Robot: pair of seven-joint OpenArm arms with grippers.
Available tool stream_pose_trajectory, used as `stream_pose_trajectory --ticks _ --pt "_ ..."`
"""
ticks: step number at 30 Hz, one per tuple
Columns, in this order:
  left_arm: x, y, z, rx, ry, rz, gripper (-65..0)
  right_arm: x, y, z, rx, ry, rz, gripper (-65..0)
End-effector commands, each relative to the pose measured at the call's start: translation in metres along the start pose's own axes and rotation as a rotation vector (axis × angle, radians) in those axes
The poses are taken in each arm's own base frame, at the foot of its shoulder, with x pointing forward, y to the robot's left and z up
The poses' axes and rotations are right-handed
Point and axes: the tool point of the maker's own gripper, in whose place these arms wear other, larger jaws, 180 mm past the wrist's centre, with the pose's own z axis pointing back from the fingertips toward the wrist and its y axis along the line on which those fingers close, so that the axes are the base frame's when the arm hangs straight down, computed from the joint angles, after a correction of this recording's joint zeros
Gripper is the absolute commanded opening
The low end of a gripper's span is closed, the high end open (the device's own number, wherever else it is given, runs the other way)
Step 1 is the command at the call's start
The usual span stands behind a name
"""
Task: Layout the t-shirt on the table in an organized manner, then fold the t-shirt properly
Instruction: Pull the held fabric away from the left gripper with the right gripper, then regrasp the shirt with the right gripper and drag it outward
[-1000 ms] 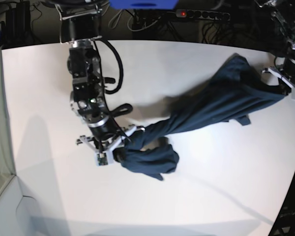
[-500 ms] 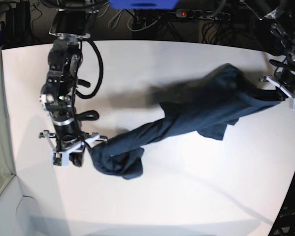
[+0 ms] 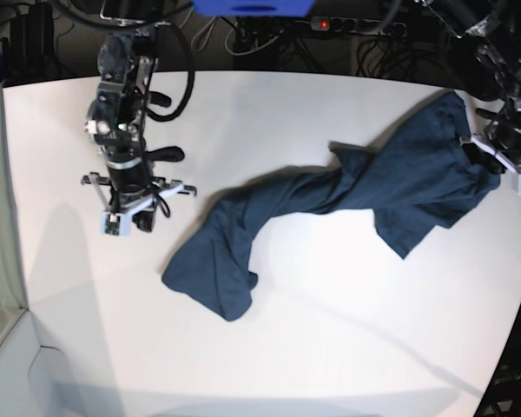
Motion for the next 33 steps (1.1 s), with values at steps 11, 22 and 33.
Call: stream_pose_trajectory --ticks 11,22,33 --pt "0.009 0.012 0.007 0.025 -0.032 -0.023 -64.8 0.001 0.041 -0.003 0.114 0.012 0.065 -36.4" --pt "-0.007 0.016 0.011 0.032 0.008 -0.041 -64.8 0.045 0.084 -0.034 0.217 -0.059 0.143 -27.0" --pt "-0.035 0.014 0.021 0.024 0.069 -0.053 -64.8 0.046 0.101 -0.106 0.240 0.067 0.159 -26.9"
